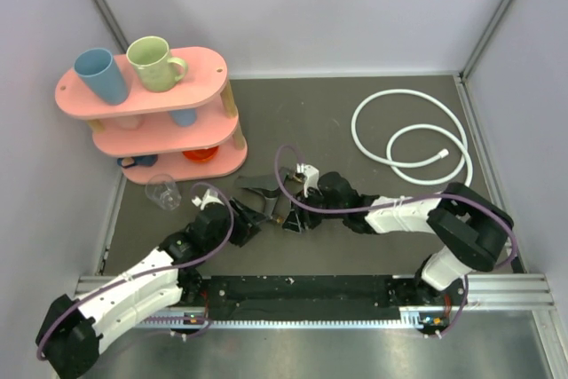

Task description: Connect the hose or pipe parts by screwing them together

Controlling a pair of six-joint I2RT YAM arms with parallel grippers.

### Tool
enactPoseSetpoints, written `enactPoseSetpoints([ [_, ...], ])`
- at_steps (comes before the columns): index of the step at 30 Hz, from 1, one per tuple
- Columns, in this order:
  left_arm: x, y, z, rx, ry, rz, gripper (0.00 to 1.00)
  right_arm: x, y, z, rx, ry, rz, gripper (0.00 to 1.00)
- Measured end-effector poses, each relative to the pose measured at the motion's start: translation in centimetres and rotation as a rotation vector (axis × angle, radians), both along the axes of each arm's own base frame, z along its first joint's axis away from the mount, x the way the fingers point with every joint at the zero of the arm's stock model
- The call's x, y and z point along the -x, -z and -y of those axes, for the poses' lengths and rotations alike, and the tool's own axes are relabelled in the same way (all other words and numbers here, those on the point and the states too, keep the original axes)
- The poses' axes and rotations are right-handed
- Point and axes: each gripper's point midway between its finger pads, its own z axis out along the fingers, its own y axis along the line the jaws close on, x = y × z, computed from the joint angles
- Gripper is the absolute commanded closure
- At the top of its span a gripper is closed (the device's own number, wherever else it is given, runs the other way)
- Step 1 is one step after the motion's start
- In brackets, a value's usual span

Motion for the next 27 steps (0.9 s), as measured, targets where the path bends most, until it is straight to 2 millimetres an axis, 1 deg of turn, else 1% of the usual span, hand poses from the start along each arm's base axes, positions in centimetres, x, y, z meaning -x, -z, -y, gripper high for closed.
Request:
enactPoseSetpoints([
  [1,0.0,0.4,0.0,-0.004,-0.008,-0.009,0.4,-0.4,-0.5,0.0,-0.004,-0.001,0.039,0.47],
  [3,-0.1,0.8,-0.1,-0.011,-0.021,-0.023,0.4,-0.8,-0.9,0.1,-0.002,-0.006,0.086,0.47],
  [5,-0.3,1.0,-0.4,-0.012,-0.042,-0.026,0.4,-1.3,-0.8,0.3,0.018,-0.02,0.142,0.47],
  [10,-0.6,0.9,-0.6,-0.002,-0.076,-0.028,0.41,-1.7,-0.6,0.3,0.034,-0.063,0.215,0.47],
  [14,-0.7,1.0,-0.5,0.022,-0.093,-0.029,0.42,-1.8,0.2,-0.2,0.029,-0.089,0.234,0.48],
  [17,-0.6,1.6,-0.7,0.03,-0.103,-0.041,0.41,-1.6,1.6,-0.2,0.047,-0.106,0.211,0.48],
  [19,-0.5,1.9,-0.7,0.031,-0.107,-0.049,0.41,-1.4,2.4,-0.2,0.054,-0.115,0.197,0.5],
  [22,-0.5,1.9,-0.7,0.037,-0.11,-0.048,0.41,-1.4,2.5,-0.7,0.039,-0.122,0.2,0.51],
  [23,-0.6,1.8,-0.7,0.04,-0.11,-0.045,0.41,-1.4,2.5,-0.8,0.035,-0.123,0.203,0.52],
  [25,-0.8,1.6,-0.5,0.048,-0.111,-0.041,0.41,-1.3,2.5,-0.9,0.031,-0.124,0.201,0.58],
  [27,-0.9,1.5,-0.4,0.052,-0.111,-0.038,0.41,-1.2,2.6,-1.2,0.023,-0.127,0.199,0.67],
])
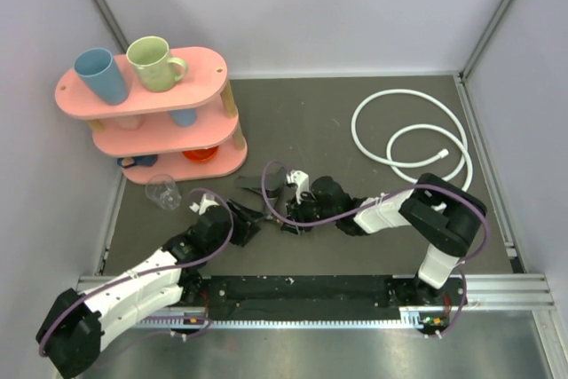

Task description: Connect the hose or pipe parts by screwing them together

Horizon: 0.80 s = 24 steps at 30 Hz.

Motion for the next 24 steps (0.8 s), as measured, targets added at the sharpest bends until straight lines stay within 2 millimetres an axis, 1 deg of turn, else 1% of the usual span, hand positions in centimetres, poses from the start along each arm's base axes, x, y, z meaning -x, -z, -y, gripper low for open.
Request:
enactPoseSetpoints([
  [3,-0.1,0.1,0.1,-0.002,0.001,-0.002,0.41,0.3,0.3,-0.3,-0.002,-0.006,-0.008,0.67],
  [4,-0.1,0.2,0.1,-0.002,0.001,-0.004,0.41,0.3,0.2,-0.4,-0.003,-0.006,-0.01,0.69],
  [5,-0.1,0.2,0.2,-0.002,0.001,-0.005,0.41,0.3,0.2,-0.5,-0.004,-0.007,-0.009,0.76],
  [8,-0.2,0.1,0.2,0.009,-0.007,-0.006,0.41,0.6,0.2,-0.8,0.006,-0.008,-0.004,0.9],
  [9,-0.3,0.0,0.3,0.012,-0.008,-0.006,0.41,0.7,0.2,-0.9,0.007,-0.01,0.0,1.0],
  [12,-0.3,0.0,0.3,0.02,-0.014,-0.008,0.4,1.1,0.2,-1.2,0.009,-0.012,0.001,1.0],
  [18,-0.4,0.0,0.3,0.031,-0.022,-0.015,0.39,1.1,0.1,-1.3,0.002,0.003,-0.015,1.0],
  [24,-0.3,0.4,0.3,0.037,-0.032,-0.03,0.39,1.0,-0.8,-1.5,-0.021,0.026,-0.023,1.0],
])
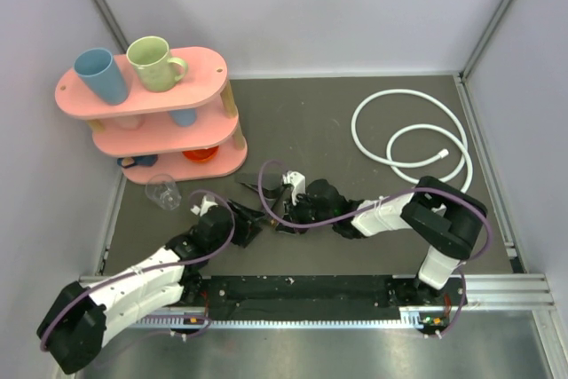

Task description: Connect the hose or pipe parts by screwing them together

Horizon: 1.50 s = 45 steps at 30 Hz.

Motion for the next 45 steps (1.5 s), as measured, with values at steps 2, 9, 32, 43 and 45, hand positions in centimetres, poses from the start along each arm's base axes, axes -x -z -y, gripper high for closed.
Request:
enactPoseSetpoints([
  [2,0.1,0.4,0.0,-0.001,-0.004,-0.014,0.39,-0.1,-0.2,0.0,-0.005,0.004,0.001,1.0],
  [9,0.1,1.2,0.2,-0.005,-0.001,-0.048,0.4,-0.1,-0.5,-0.1,-0.017,0.012,-0.006,1.0],
  [32,0.2,1.9,2.2,0.047,0.018,-0.091,0.56,1.3,-0.3,0.3,-0.066,-0.037,-0.009,1.0],
  [43,0.7,1.8,2.4,0.061,-0.001,-0.091,1.0,0.8,-1.9,0.8,-0.09,0.044,-0.041,0.65],
  [45,1.1,2.1,2.4,0.048,0.002,-0.098,1.0,0.0,-3.3,1.2,-0.112,0.094,-0.044,0.69],
])
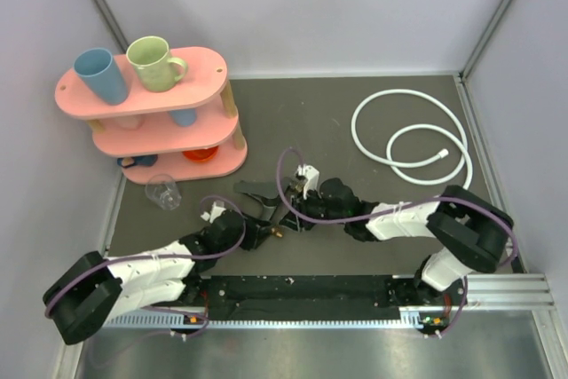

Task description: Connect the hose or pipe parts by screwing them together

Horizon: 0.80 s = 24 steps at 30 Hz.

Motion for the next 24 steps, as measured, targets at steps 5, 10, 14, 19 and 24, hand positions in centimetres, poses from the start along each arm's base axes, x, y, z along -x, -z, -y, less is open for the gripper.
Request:
enactPoseSetpoints([
  [5,0.7,0.2,0.0,-0.017,-0.011,-0.004,1.0,-3.1,-1.2,1.5,0.059,0.154,-0.02,0.75],
  [10,1.3,0.2,0.0,-0.024,-0.036,-0.008,1.0,-6.0,0.2,2.4,0.14,0.248,-0.06,0.78],
  [14,1.5,0.3,0.0,-0.028,-0.058,-0.013,1.0,-7.4,3.5,3.4,0.237,0.29,-0.104,0.78],
  [19,1.5,0.3,-0.1,-0.019,-0.106,-0.019,1.0,-8.6,4.4,1.8,0.262,0.27,-0.129,0.78],
  [24,0.9,0.3,-0.5,-0.02,-0.166,0.0,1.0,-10.1,4.3,-0.8,0.239,0.242,-0.135,0.77],
])
